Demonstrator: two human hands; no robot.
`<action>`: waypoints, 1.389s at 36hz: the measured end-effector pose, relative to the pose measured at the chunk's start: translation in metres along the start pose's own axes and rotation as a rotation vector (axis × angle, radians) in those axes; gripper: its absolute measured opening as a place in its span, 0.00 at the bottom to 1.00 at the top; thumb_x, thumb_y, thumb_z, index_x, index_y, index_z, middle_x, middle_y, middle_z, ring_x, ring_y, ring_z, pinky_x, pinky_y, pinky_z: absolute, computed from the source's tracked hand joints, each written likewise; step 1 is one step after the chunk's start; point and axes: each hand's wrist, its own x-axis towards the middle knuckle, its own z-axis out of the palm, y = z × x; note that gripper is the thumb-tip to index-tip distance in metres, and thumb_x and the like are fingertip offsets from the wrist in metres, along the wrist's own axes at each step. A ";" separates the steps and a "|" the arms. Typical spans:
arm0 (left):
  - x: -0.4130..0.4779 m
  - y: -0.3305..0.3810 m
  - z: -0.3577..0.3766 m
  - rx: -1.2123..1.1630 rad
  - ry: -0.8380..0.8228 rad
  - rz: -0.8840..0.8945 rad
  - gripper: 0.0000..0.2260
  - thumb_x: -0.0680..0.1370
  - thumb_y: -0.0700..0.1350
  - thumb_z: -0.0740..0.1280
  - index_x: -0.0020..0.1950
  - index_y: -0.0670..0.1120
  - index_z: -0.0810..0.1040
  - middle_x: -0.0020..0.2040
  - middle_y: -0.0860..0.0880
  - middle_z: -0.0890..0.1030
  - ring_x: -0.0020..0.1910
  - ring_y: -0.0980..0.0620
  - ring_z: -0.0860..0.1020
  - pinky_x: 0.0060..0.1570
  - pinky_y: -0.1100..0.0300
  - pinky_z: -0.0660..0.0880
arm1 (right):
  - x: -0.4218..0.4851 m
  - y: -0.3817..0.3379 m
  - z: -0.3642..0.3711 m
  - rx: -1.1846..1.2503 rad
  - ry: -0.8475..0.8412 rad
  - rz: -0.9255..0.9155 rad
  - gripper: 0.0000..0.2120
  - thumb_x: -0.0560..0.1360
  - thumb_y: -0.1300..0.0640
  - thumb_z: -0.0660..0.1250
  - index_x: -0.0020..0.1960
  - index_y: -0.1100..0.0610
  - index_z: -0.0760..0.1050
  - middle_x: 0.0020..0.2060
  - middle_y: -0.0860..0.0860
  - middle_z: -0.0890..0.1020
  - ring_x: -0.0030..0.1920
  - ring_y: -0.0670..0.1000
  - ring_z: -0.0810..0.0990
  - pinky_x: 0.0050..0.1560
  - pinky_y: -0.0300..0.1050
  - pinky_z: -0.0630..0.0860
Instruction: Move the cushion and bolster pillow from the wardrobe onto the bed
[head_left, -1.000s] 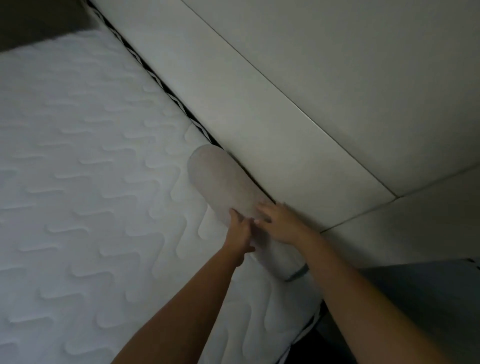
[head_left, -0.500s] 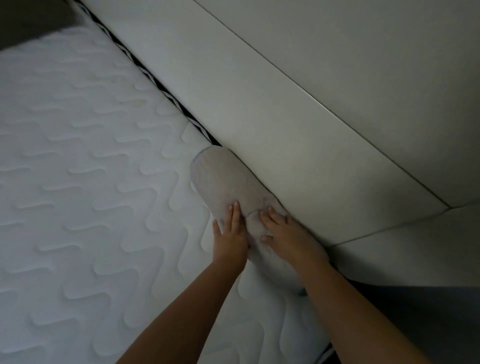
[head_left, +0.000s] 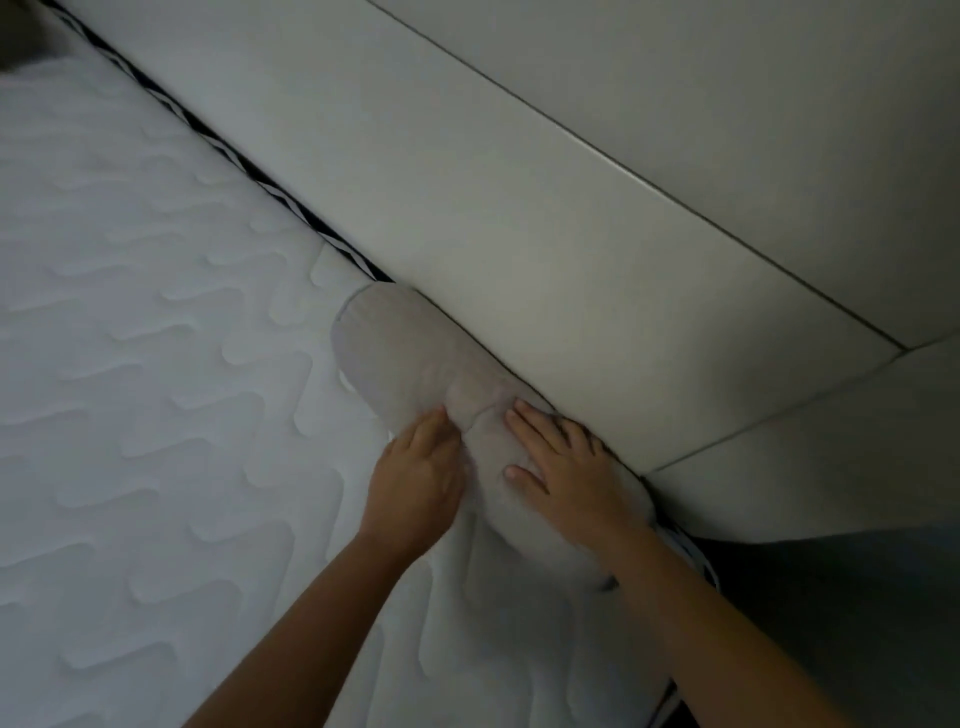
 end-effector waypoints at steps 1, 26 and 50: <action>0.000 -0.003 -0.010 -0.021 0.126 0.009 0.11 0.73 0.42 0.65 0.50 0.38 0.82 0.57 0.37 0.80 0.52 0.39 0.80 0.51 0.50 0.77 | -0.002 0.001 -0.009 0.048 0.010 -0.031 0.30 0.76 0.38 0.54 0.75 0.46 0.52 0.75 0.41 0.56 0.66 0.53 0.65 0.67 0.49 0.62; 0.042 -0.053 0.035 0.316 -0.190 -0.217 0.33 0.72 0.66 0.33 0.72 0.50 0.33 0.77 0.45 0.39 0.76 0.45 0.39 0.71 0.39 0.46 | 0.034 -0.029 0.039 -0.112 0.011 -0.106 0.43 0.69 0.34 0.58 0.76 0.49 0.42 0.76 0.46 0.39 0.76 0.55 0.39 0.70 0.65 0.40; 0.001 0.015 -0.067 -0.099 -0.033 -0.272 0.23 0.78 0.41 0.60 0.72 0.40 0.62 0.75 0.38 0.59 0.73 0.39 0.60 0.70 0.48 0.61 | -0.036 -0.033 -0.051 0.048 -0.031 0.165 0.36 0.74 0.45 0.60 0.75 0.55 0.48 0.76 0.54 0.54 0.75 0.55 0.51 0.73 0.58 0.49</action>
